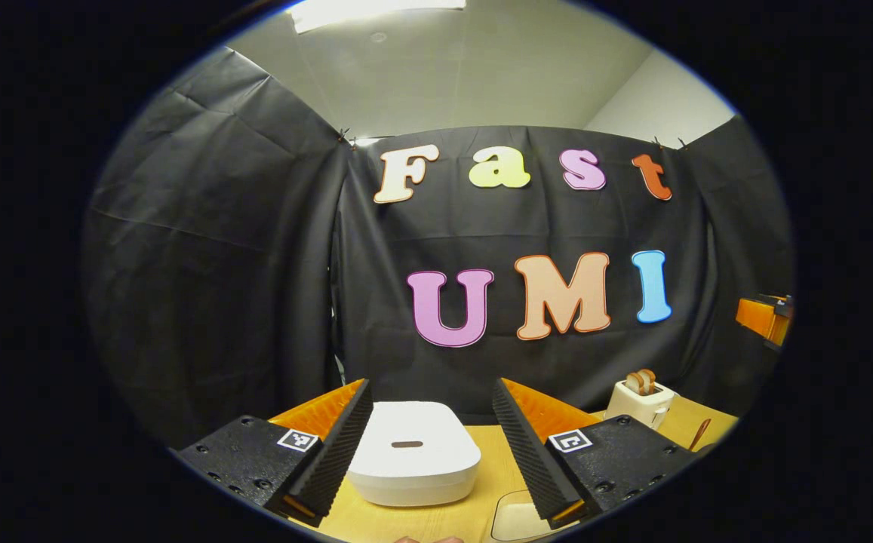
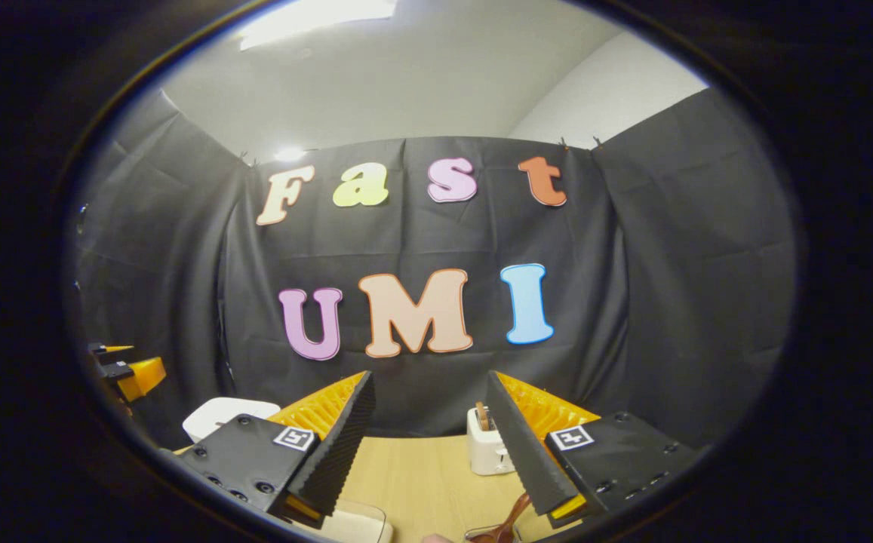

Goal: Close the left gripper, press the button to open the rice cooker; take a wooden spoon from the chopstick holder with the right hand, scoop a spoonful of rice and pour it into the rice cooker, then put the wooden spoon back into the chopstick holder.

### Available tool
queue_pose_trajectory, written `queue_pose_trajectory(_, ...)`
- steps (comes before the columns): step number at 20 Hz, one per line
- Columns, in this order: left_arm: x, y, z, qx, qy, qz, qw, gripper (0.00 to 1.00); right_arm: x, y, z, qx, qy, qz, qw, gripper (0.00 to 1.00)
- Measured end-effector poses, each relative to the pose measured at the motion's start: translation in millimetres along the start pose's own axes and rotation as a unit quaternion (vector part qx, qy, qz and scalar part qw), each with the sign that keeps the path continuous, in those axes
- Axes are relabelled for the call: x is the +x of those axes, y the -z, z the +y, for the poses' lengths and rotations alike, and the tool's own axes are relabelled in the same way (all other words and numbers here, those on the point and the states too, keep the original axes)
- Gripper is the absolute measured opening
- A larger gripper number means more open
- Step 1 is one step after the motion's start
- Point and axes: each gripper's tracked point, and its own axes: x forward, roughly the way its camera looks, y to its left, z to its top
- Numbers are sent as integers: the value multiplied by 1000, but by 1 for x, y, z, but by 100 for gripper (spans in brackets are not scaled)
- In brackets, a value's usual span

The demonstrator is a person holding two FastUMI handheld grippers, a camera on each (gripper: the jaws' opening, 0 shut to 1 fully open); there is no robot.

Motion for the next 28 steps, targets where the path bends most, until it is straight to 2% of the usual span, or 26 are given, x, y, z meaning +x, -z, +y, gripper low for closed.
queue_pose_trajectory(5,3,-3,1,6,2,-2,1000,94,-4,-3,-1,3,1,-3,1000,95)
queue_pose_trajectory(9,10,-5,4,6,9,-3,1000,70,-7,-7,-4,-5,3,-8,1000,94)
queue_pose_trajectory(10,12,-2,5,8,12,2,1000,59,-7,-7,-4,-8,4,-10,1000,96)
queue_pose_trajectory(11,15,0,4,8,16,6,1000,51,-8,-8,-4,-10,4,-12,1000,94)
queue_pose_trajectory(13,22,6,5,0,19,13,1000,36,-9,-9,-6,-12,8,-13,1000,99)
queue_pose_trajectory(14,24,8,10,-8,18,14,1000,19,-9,-9,-7,-12,10,-12,1000,98)
queue_pose_trajectory(16,34,16,11,-18,23,22,999,2,-10,-7,-9,-15,16,-9,1000,96)
queue_pose_trajectory(19,50,31,14,-35,44,38,998,0,-10,-6,-13,-26,30,-9,999,94)
queue_pose_trajectory(23,86,51,40,-23,26,49,998,0,-10,0,-14,-36,45,1,998,97)
queue_pose_trajectory(28,118,97,45,-32,36,95,994,0,-5,10,-12,-51,62,14,997,99)
